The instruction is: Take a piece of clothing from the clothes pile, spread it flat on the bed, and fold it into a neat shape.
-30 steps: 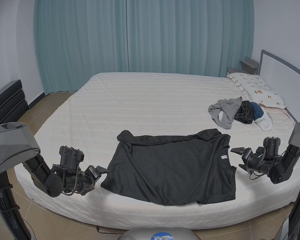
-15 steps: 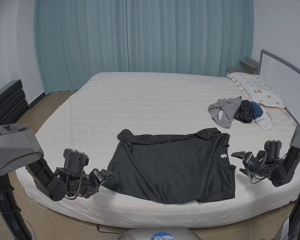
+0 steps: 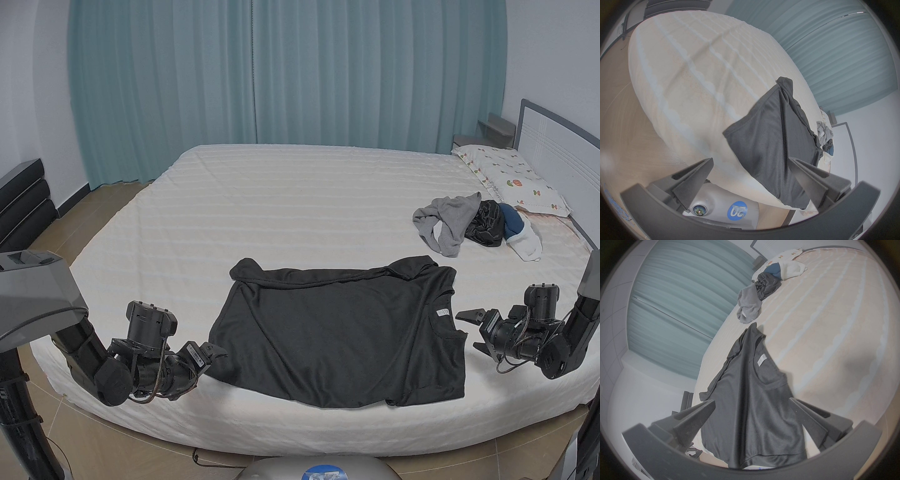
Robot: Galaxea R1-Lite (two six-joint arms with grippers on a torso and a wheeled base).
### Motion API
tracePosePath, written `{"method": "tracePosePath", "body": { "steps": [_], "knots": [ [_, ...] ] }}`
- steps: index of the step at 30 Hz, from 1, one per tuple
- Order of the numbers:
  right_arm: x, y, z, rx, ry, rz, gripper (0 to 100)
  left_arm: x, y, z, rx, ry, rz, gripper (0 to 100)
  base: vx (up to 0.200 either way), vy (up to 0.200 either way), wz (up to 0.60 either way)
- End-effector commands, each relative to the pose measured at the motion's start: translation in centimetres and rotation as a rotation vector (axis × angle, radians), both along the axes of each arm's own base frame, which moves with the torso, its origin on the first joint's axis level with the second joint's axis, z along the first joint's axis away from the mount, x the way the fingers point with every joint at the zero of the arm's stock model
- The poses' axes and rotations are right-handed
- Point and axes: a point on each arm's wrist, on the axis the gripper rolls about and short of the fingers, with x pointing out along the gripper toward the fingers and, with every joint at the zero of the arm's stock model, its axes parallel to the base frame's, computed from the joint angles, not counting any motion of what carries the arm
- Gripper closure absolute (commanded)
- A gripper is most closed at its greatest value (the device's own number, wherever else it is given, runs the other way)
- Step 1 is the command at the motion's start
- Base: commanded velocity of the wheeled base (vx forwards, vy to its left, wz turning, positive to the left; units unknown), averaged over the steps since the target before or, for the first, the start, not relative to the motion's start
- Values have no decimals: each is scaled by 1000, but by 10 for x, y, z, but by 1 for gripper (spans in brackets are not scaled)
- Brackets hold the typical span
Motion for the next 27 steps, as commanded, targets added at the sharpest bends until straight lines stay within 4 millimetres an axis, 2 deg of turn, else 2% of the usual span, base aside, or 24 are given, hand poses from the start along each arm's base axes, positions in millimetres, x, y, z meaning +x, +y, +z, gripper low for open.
{"method": "tracePosePath", "body": {
  "steps": [1,12,20,21,27],
  "knots": [
    [-1,0,-1,0,6,1,0,1,0,-3,6,7,0,0,0,0,0],
    [-3,4,-5,-15,19,25,0,11,1,-15,44,11,23,0,0,0,0],
    [-8,13,-8,-21,39,52,0,24,5,-32,127,15,43,0,0,0,0],
    [-9,13,-9,-23,41,56,0,24,5,-32,133,13,37,100,0,0,0],
    [-18,13,-14,-94,56,105,0,25,6,-35,157,12,18,100,0,0,0]
  ]
}}
